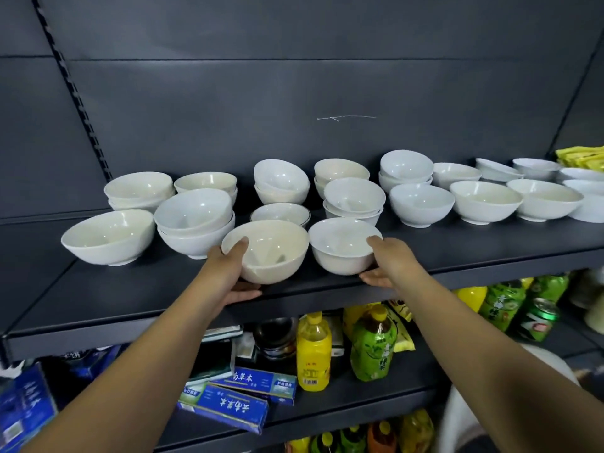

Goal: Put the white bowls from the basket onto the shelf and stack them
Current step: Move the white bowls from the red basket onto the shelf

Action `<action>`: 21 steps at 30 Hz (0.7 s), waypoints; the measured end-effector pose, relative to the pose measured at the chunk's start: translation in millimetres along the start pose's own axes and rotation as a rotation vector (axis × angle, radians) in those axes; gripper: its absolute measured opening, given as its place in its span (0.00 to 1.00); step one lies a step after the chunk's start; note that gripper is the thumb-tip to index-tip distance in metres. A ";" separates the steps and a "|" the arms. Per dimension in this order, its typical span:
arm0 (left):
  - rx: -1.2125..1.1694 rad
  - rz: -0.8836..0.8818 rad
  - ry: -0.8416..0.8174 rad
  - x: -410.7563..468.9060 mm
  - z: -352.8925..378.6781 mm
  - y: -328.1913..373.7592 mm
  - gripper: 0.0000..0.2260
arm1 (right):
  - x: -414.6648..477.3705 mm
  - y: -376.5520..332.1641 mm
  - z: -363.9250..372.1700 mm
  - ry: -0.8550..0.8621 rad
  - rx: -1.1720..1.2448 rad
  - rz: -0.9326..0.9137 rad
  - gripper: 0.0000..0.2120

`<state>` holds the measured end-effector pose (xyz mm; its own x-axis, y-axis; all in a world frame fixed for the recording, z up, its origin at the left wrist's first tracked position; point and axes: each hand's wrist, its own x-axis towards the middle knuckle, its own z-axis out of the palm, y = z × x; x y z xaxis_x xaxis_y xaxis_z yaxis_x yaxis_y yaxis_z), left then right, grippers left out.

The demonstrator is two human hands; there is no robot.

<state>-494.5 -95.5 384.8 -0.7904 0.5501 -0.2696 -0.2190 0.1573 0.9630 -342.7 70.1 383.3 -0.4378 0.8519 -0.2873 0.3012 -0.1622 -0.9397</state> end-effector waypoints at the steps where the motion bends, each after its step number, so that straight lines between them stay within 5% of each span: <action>1: -0.005 0.006 -0.024 -0.3 -1.5 -1.6 0.20 | 0.8 1.1 -0.9 0.026 -0.042 -0.028 0.17; 5: 0.023 0.082 -0.027 2.3 -13.3 -5.6 0.19 | -3.3 5.1 -6.3 0.115 -0.115 -0.132 0.21; 8: -0.010 0.234 0.134 -7.5 -23.1 -16.4 0.18 | -13.4 14.8 -10.2 0.163 -0.049 -0.195 0.23; 11: -0.067 0.438 0.185 -37.3 -18.0 -31.2 0.07 | -34.3 33.6 -17.0 0.178 0.036 -0.285 0.13; 16: -0.069 0.570 0.027 -77.3 17.2 -58.5 0.04 | -75.7 81.2 -48.2 0.143 0.043 -0.334 0.09; 21: 0.102 0.434 -0.357 -114.6 107.9 -113.0 0.02 | -107.4 162.5 -136.5 0.241 -0.005 -0.200 0.10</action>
<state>-317.5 -87.9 306.5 -0.5497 0.8219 0.1494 0.1534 -0.0765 0.9852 -131.2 20.2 286.9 -0.2754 0.9603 -0.0443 0.2336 0.0222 -0.9721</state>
